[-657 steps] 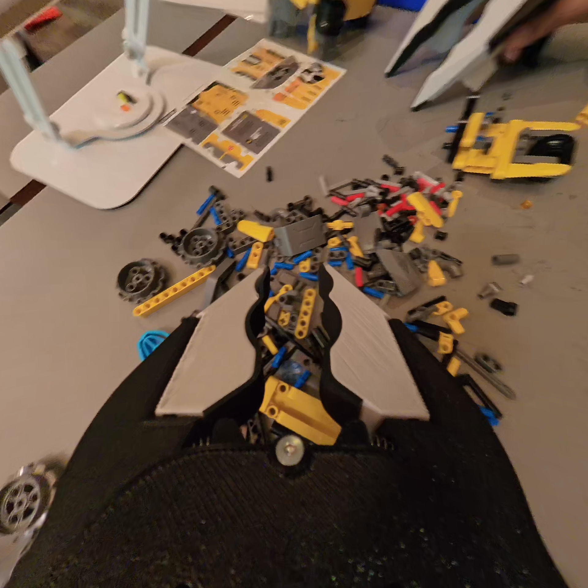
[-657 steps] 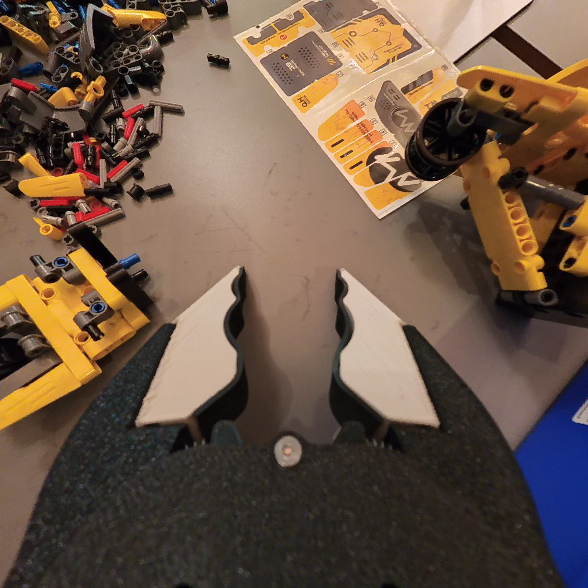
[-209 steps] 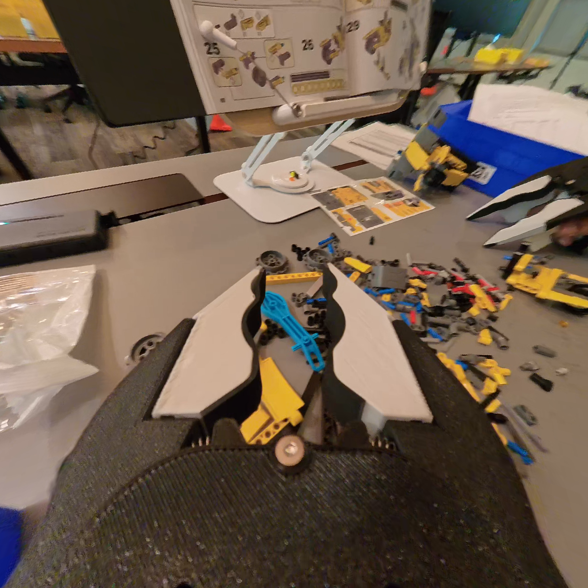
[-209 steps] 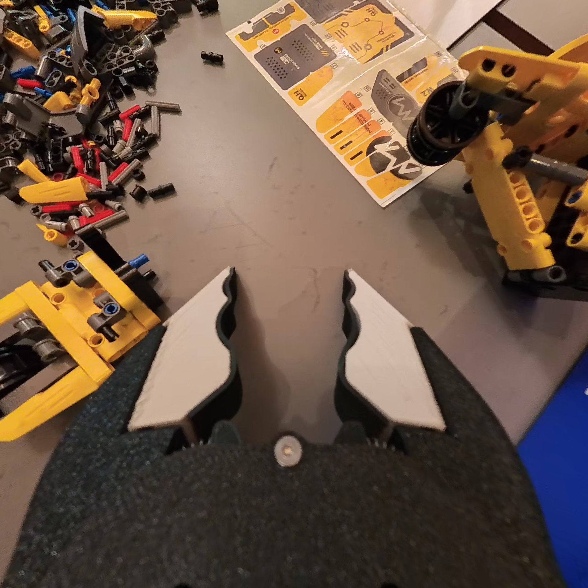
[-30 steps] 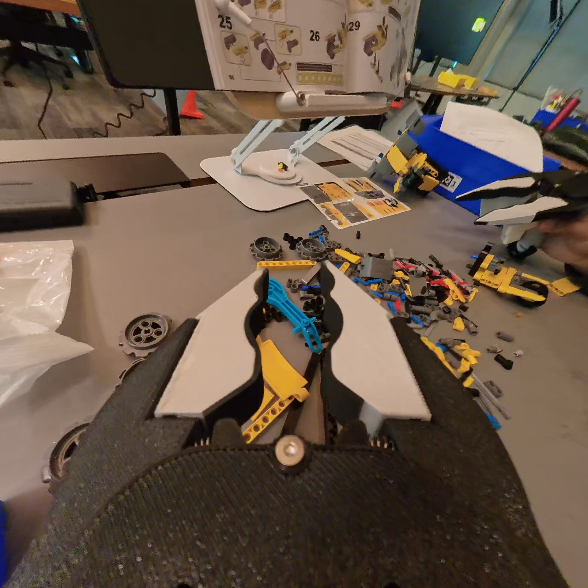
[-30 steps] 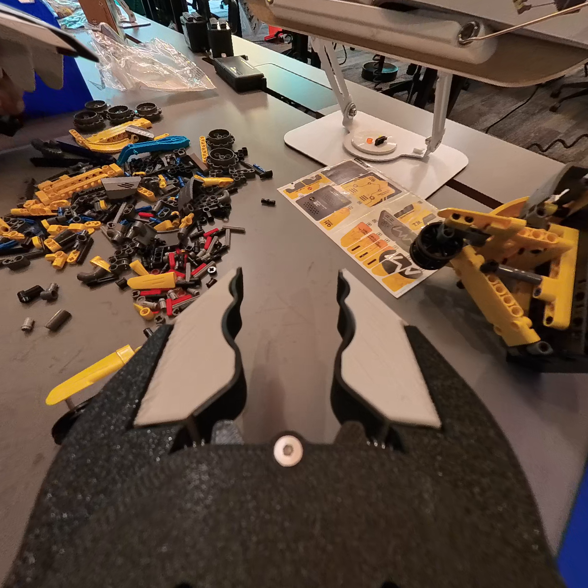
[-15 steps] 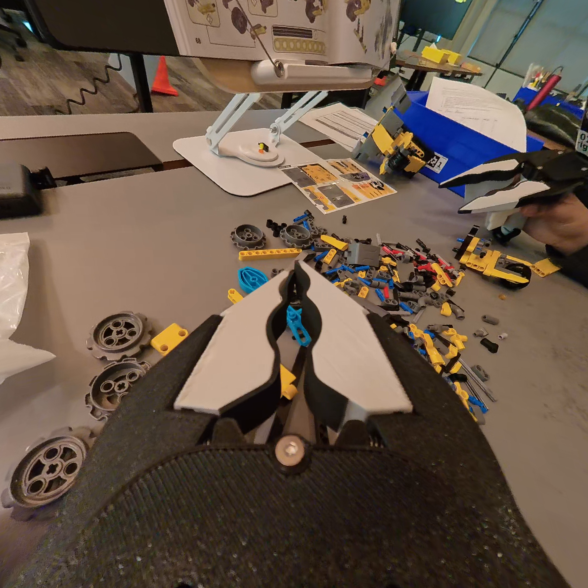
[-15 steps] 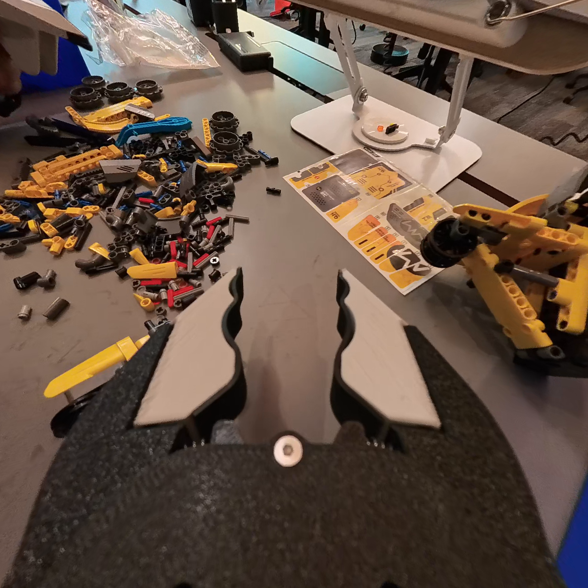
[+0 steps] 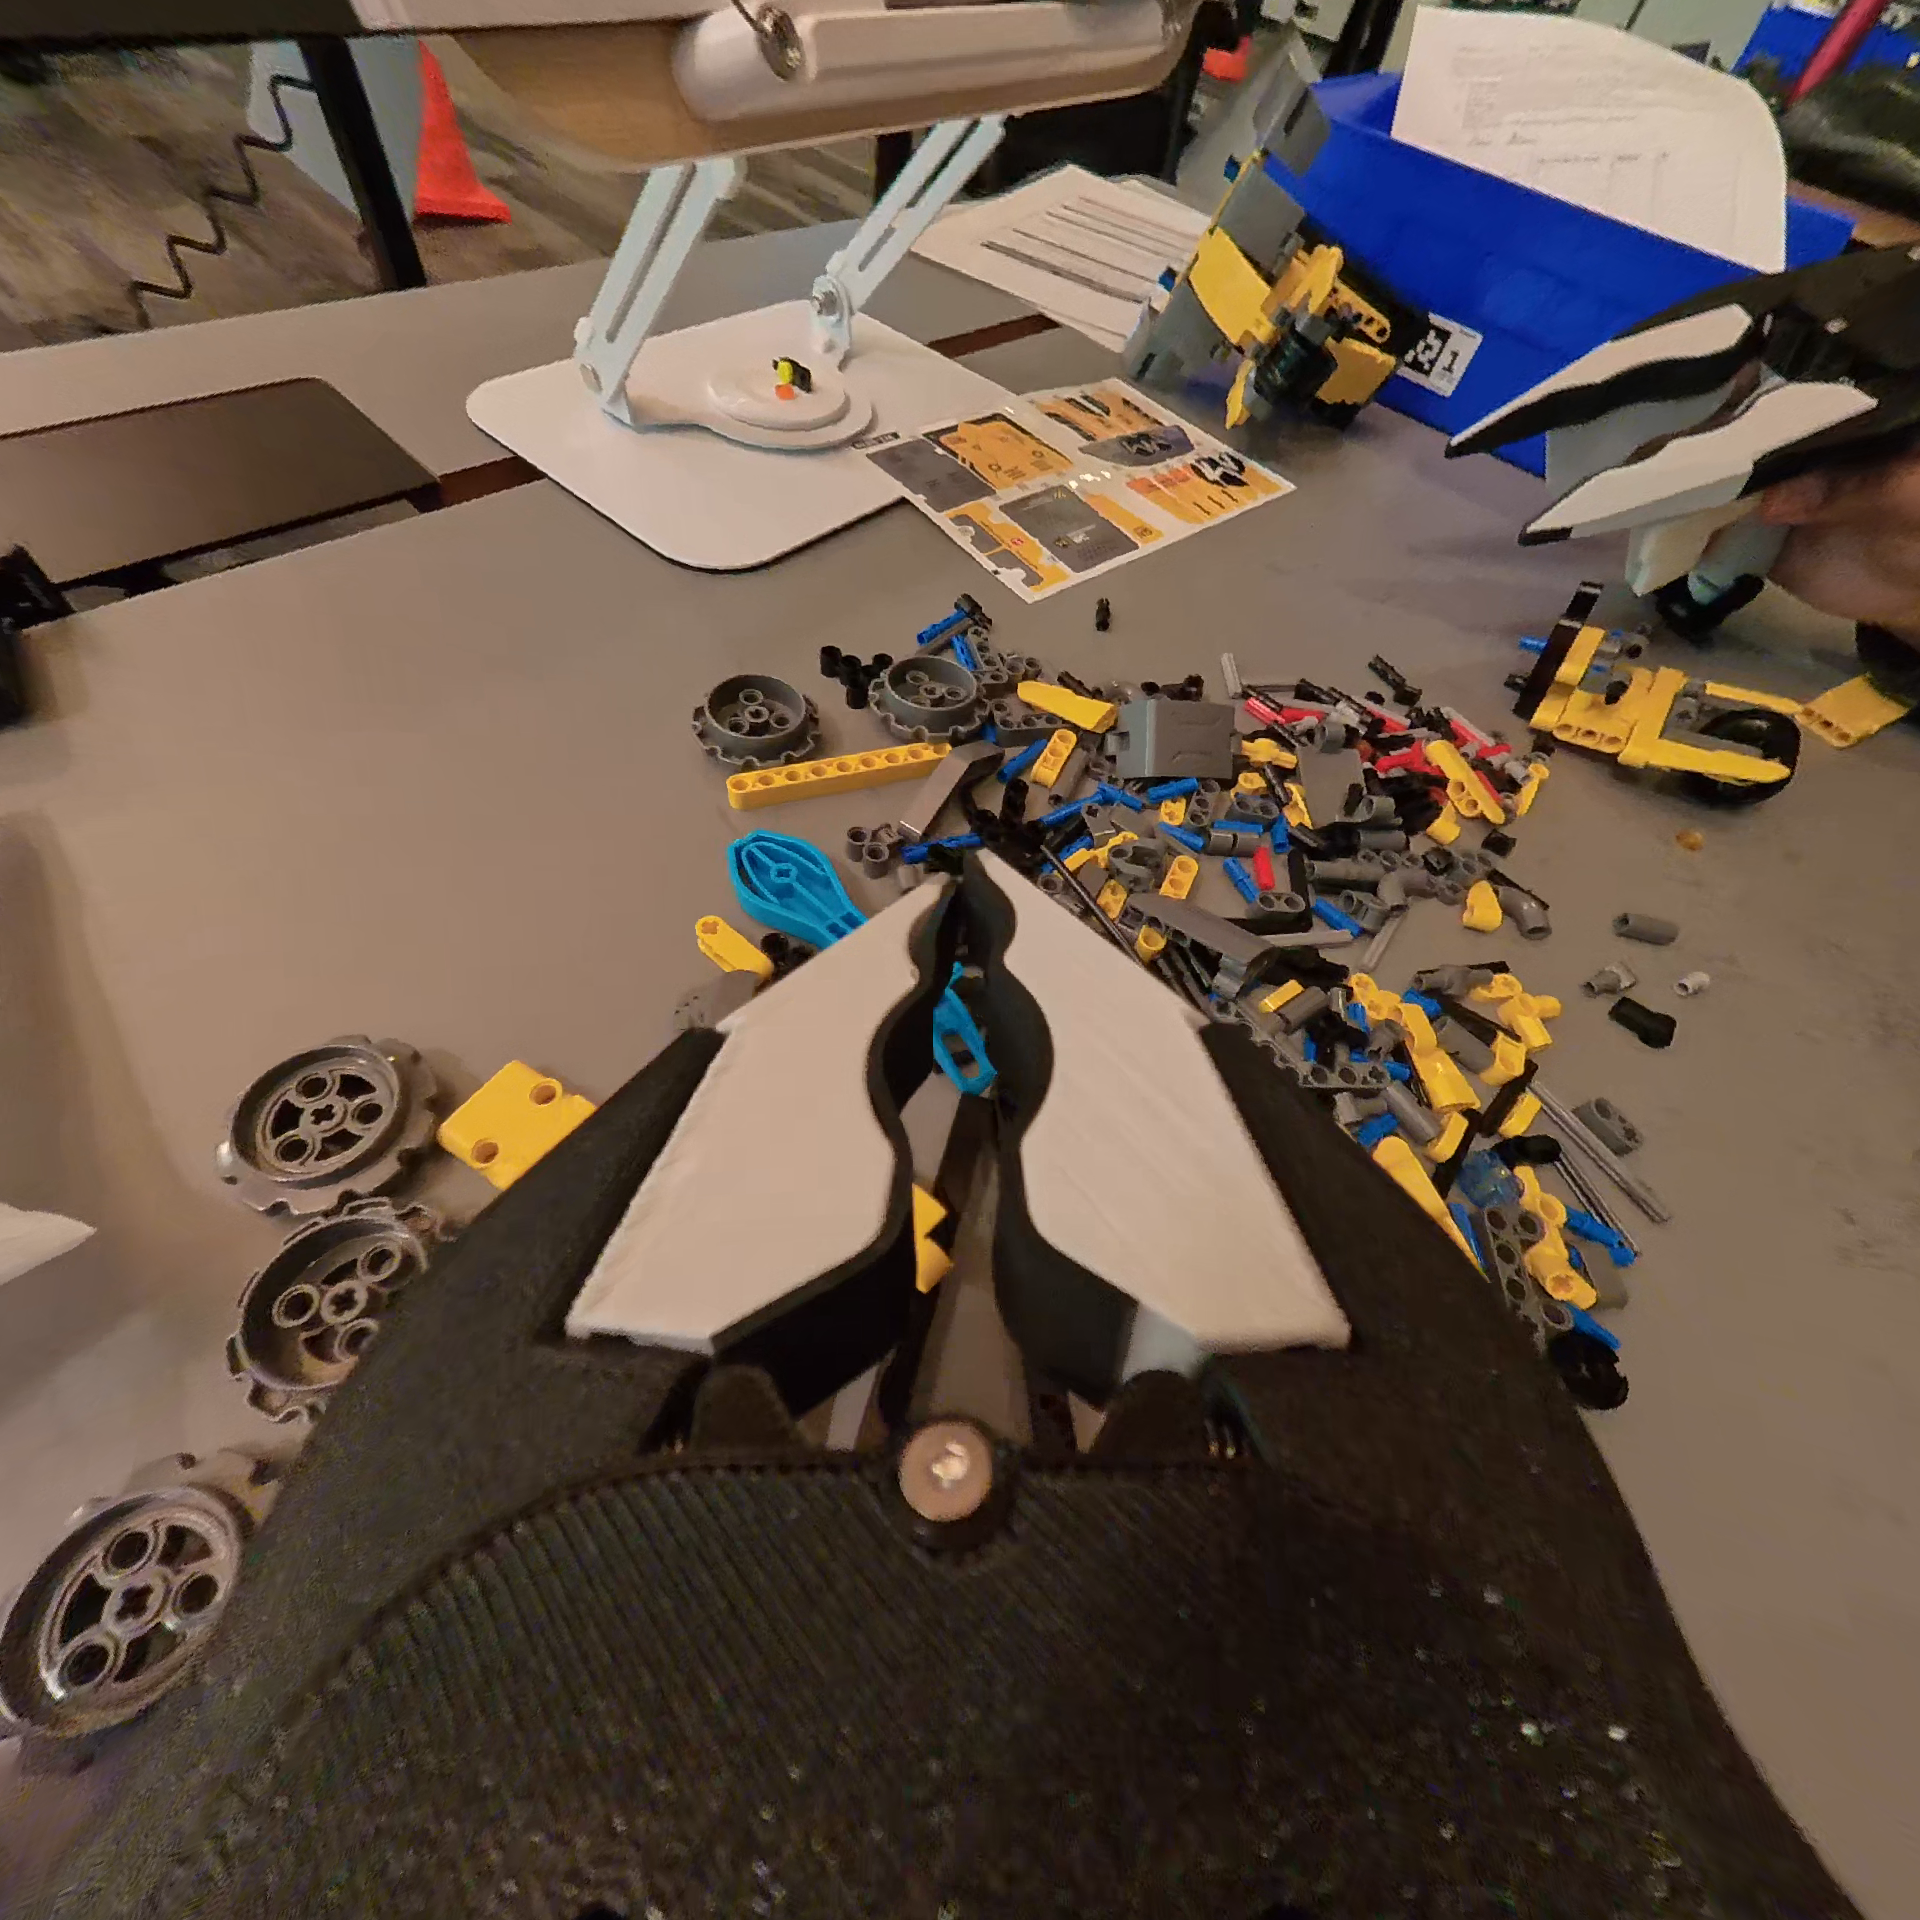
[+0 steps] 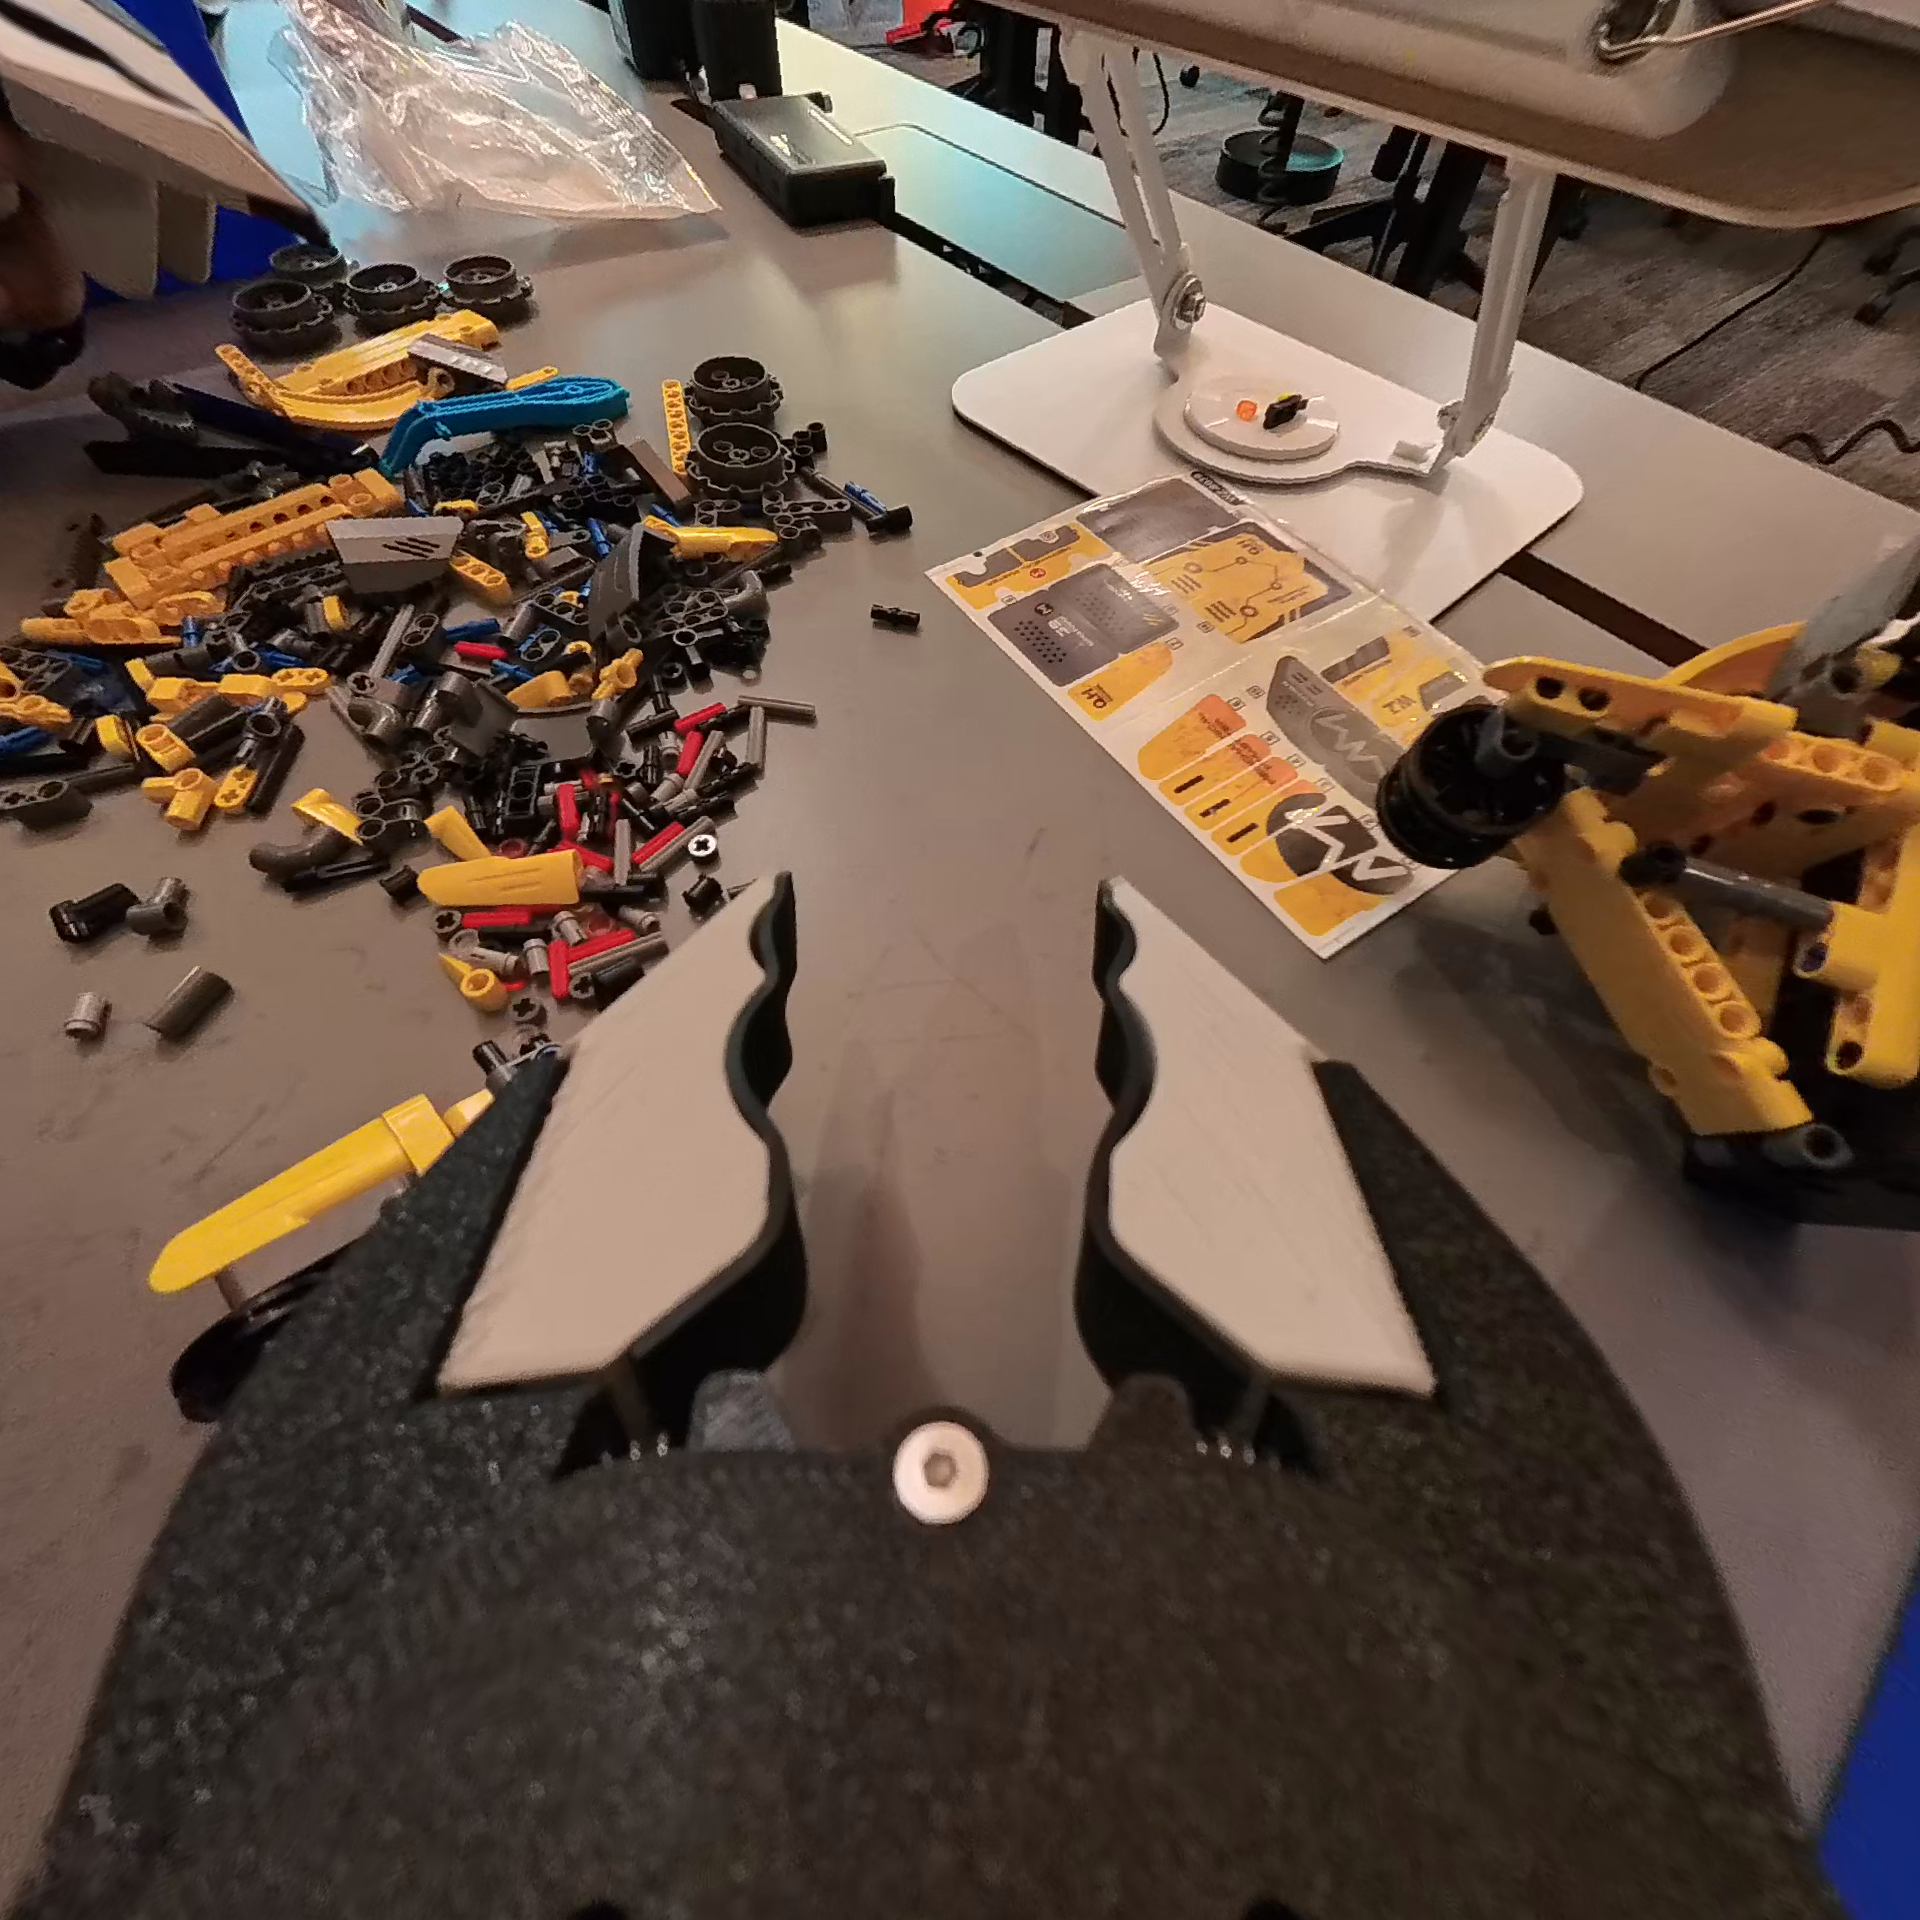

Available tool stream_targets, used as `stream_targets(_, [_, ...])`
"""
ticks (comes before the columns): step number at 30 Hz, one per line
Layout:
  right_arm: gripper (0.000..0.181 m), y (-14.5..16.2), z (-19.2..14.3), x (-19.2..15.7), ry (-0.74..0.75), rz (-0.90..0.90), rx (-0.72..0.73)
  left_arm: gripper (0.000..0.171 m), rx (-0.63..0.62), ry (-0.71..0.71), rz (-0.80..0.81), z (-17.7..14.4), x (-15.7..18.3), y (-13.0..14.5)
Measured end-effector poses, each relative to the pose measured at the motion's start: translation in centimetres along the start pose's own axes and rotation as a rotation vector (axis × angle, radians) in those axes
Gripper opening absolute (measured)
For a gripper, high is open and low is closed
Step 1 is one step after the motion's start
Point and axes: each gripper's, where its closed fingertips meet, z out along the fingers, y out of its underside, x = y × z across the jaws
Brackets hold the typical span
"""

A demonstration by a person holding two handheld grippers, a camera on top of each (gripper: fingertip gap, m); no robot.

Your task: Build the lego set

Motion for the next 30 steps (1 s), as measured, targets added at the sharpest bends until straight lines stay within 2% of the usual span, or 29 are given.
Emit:
stream_targets(9, [0.057,0.4,0.3,-0.3,-0.010,-0.014,-0.031,0.007,-0.126,0.051,0.091,1.3,2.1,1.7])
stream_targets(16, [0.057,1.4,0.8,-0.7,-0.057,0.014,-0.097,0.013,-0.244,-0.027,0.126,2.5,1.6,3.6])
stream_targets(21, [0.055,2.2,1.0,-1.3,-0.132,0.075,-0.152,0.013,-0.267,-0.038,0.111,2.9,1.7,3.9])
stream_targets(30, [0.055,2.3,0.8,-1.7,-0.263,0.239,-0.155,0.007,-0.288,-0.100,0.092,3.2,0.9,4.0])
